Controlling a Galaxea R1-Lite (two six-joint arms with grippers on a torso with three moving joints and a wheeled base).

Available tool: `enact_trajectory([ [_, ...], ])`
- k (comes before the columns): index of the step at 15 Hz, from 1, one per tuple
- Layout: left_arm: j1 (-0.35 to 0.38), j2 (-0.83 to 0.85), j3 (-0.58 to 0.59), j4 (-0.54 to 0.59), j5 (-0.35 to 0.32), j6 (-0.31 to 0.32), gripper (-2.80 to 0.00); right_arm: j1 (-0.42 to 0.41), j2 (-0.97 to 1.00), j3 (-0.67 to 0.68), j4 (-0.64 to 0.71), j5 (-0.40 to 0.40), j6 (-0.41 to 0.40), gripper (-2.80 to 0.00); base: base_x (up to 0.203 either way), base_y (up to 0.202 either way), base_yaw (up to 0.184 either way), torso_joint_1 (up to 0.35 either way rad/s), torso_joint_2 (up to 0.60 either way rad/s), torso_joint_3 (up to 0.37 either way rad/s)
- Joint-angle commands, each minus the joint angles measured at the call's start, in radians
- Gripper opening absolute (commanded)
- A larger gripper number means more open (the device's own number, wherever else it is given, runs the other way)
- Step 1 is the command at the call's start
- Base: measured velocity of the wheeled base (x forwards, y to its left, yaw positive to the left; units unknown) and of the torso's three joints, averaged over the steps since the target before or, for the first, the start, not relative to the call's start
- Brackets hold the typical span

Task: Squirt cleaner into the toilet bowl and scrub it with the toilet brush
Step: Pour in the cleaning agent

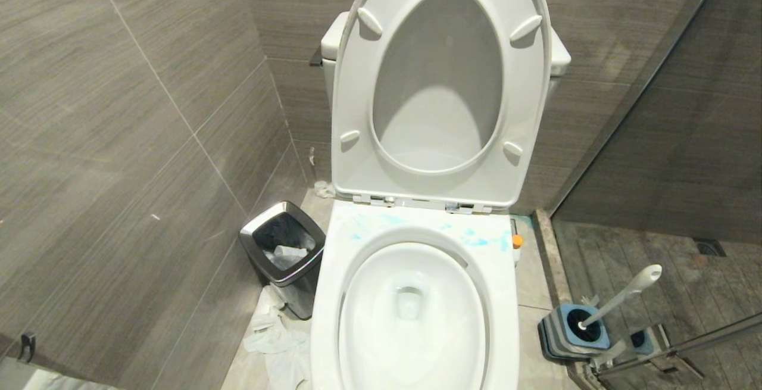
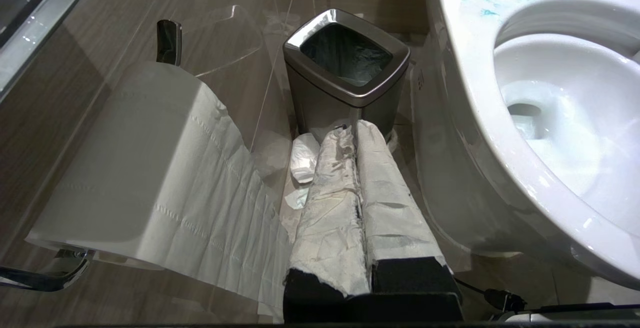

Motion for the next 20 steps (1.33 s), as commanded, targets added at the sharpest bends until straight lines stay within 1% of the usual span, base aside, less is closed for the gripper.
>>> enact_trajectory([
  [1,0.000,0.001,0.002,0.000,0.000,0.000,-2.80,0.000,0.000,0.006,-0.003,0.000,0.001,-2.80,0.000,0.000,0.000,0.000,0.00,0.000],
  [4,0.000,0.001,0.002,0.000,0.000,-0.001,-2.80,0.000,-0.002,0.012,-0.018,-0.003,0.013,-2.80,0.000,0.000,0.000,0.000,0.00,0.000],
  [15,0.000,0.001,0.002,0.000,0.001,-0.001,-2.80,0.000,-0.002,0.012,-0.018,-0.003,0.013,-2.80,0.000,0.000,0.000,0.000,0.00,0.000],
  [18,0.000,0.001,0.002,-0.004,0.024,-0.031,-2.80,0.000,-0.002,0.012,-0.018,-0.003,0.013,-2.80,0.000,0.000,0.000,0.000,0.00,0.000],
  [20,-0.001,0.001,0.002,-0.005,0.025,-0.033,-2.80,0.000,-0.002,0.012,-0.018,-0.003,0.013,-2.80,0.000,0.000,0.000,0.000,0.00,0.000],
])
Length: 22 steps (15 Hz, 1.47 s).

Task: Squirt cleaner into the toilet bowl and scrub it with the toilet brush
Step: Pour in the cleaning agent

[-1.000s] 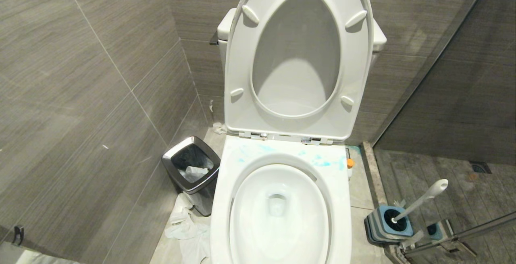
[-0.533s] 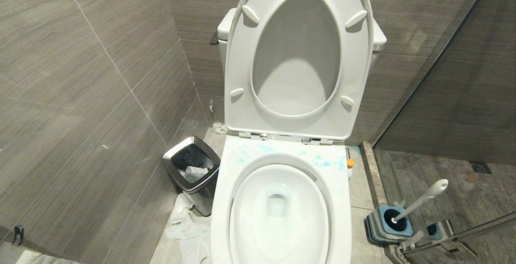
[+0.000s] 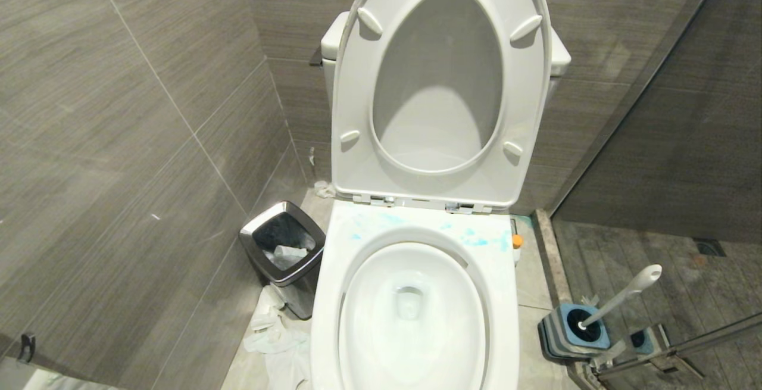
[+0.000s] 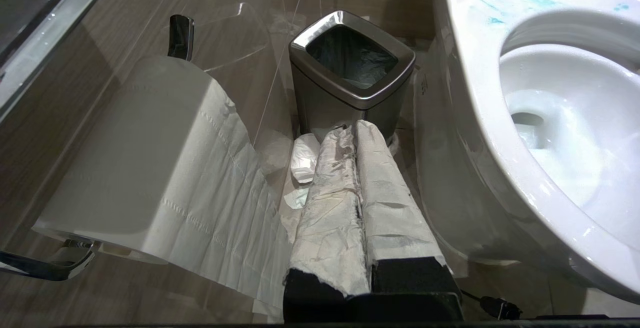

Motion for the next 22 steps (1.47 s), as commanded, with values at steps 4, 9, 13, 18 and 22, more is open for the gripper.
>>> enact_trajectory([
  [4,0.001,0.001,0.002,-0.001,0.000,0.000,-2.80,0.000,0.000,0.012,-0.001,0.000,0.001,-2.80,0.000,0.000,0.000,0.000,0.00,0.000],
  [9,-0.001,0.001,0.002,-0.001,-0.001,0.001,-2.80,0.000,0.000,0.012,-0.001,0.000,0.001,-2.80,0.000,0.000,0.000,0.002,0.00,-0.041],
  [13,0.001,0.001,0.002,-0.001,-0.001,0.001,-2.80,0.000,0.000,0.012,-0.001,0.000,0.001,-2.80,0.000,0.000,0.000,0.005,0.00,-0.181],
  [18,0.001,0.001,0.002,-0.001,-0.001,0.001,-2.80,0.000,0.000,0.012,-0.001,0.000,0.001,-2.80,0.000,0.000,0.000,0.002,0.00,-0.042],
  [22,-0.001,0.001,0.002,-0.001,-0.001,0.001,-2.80,0.000,0.000,0.012,-0.001,0.000,0.001,-2.80,0.000,0.000,0.000,0.003,0.00,-0.094],
])
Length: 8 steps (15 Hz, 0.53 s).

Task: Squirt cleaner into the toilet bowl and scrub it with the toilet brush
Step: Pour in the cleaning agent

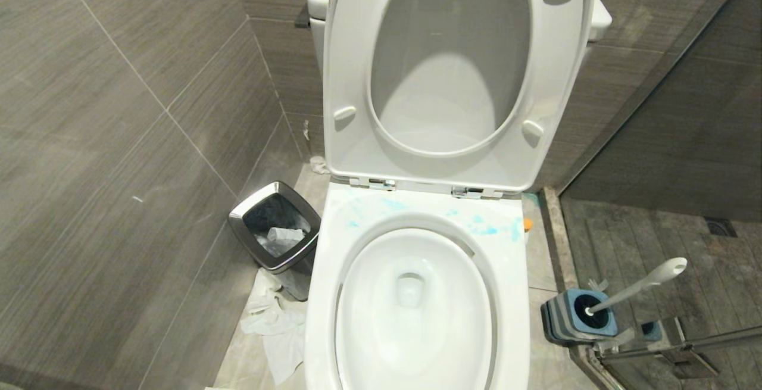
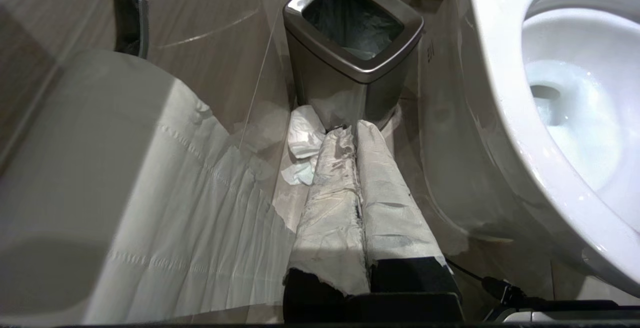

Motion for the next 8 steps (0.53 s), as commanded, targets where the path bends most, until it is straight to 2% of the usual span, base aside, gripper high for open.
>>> enact_trajectory([
  [1,0.000,0.001,0.002,0.000,0.000,0.000,-2.80,0.000,0.000,0.012,0.000,0.000,0.000,-2.80,0.000,0.000,0.000,0.002,0.00,-0.174],
  [8,-0.005,0.001,0.002,0.000,0.000,0.000,-2.80,0.000,0.000,0.012,0.000,0.000,0.000,-2.80,0.000,0.000,0.000,0.004,0.00,-0.192],
])
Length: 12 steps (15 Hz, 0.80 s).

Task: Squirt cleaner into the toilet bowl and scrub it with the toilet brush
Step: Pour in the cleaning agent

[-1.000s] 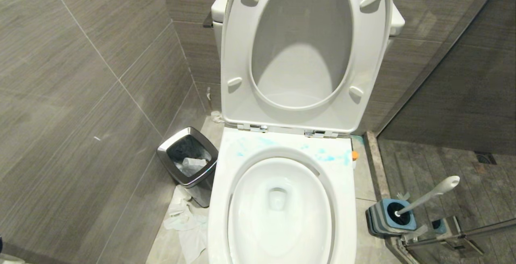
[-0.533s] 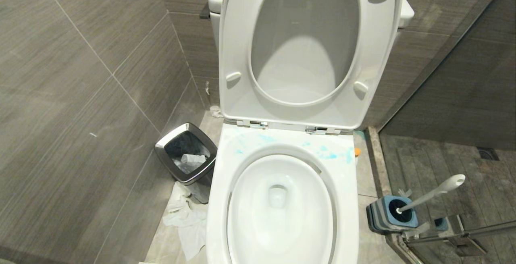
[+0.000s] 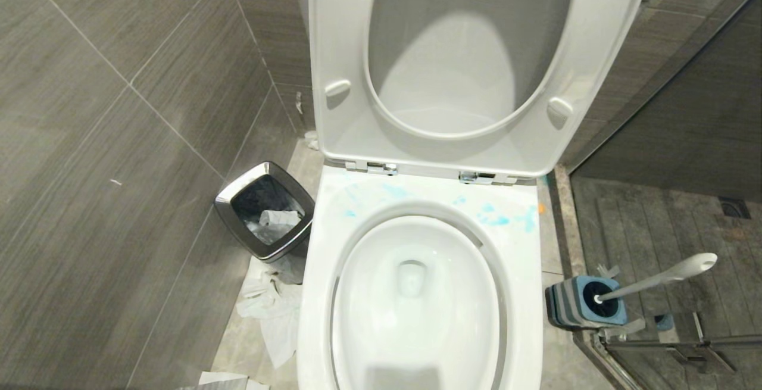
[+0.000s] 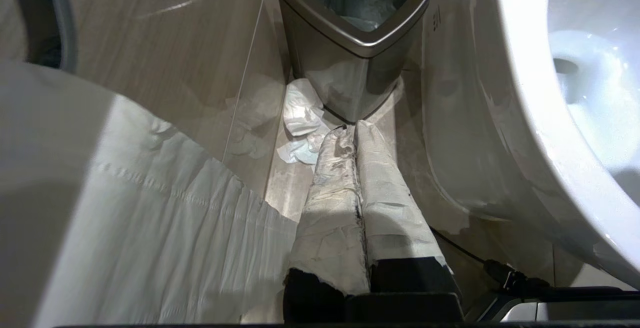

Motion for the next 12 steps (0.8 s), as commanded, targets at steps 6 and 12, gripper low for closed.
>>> enact_trajectory([
  [6,0.000,0.001,0.002,0.000,0.000,0.000,-2.80,0.000,0.000,0.012,0.000,0.000,0.000,-2.80,0.000,0.000,0.000,0.002,0.00,-0.070],
  [12,0.001,0.001,0.002,0.000,0.002,0.000,-2.80,0.000,0.000,0.012,0.000,0.000,0.000,-2.80,0.000,0.000,0.000,0.000,0.00,0.000],
])
